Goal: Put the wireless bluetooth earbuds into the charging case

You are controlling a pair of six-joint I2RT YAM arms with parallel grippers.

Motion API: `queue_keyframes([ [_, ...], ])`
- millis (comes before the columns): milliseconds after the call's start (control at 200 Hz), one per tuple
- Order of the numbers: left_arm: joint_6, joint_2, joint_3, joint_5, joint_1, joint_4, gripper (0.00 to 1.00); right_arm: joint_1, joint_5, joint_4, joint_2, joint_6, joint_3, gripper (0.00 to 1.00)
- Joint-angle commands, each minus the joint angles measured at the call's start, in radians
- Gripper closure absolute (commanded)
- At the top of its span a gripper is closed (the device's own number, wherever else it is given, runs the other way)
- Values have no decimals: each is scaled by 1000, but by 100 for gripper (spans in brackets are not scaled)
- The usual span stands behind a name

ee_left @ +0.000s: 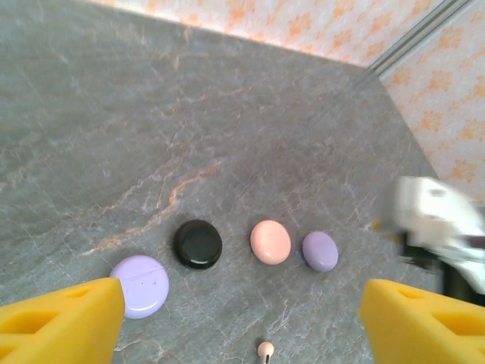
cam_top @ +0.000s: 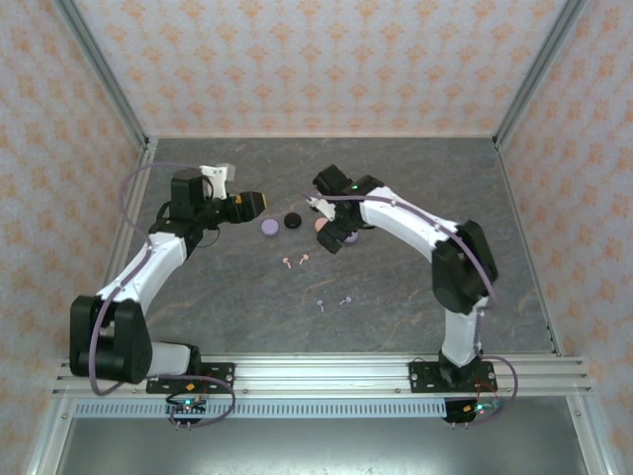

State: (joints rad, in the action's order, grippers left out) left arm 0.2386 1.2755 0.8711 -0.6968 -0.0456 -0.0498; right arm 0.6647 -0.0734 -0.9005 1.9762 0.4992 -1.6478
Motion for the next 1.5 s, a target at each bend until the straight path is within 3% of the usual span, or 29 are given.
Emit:
queue_keyframes([
  [0, -9, -83, -22, 48, 7, -54, 17, -37, -47, -72, 67, 137, -101, 13],
  [275, -12, -206, -51, 86, 6, -114, 12, -62, -175, -72, 211, 219, -238, 14],
  [751, -12, -245, -70, 104, 7, -134, 11, -60, -215, -145, 409, 225, -466, 16],
  [1141, -12, -232, -73, 99, 7, -128, 11, -59, -219, -156, 440, 217, -466, 21],
  [1496, -9, -223, -68, 92, 6, -122, 10, -47, -181, -151, 416, 222, -403, 31],
])
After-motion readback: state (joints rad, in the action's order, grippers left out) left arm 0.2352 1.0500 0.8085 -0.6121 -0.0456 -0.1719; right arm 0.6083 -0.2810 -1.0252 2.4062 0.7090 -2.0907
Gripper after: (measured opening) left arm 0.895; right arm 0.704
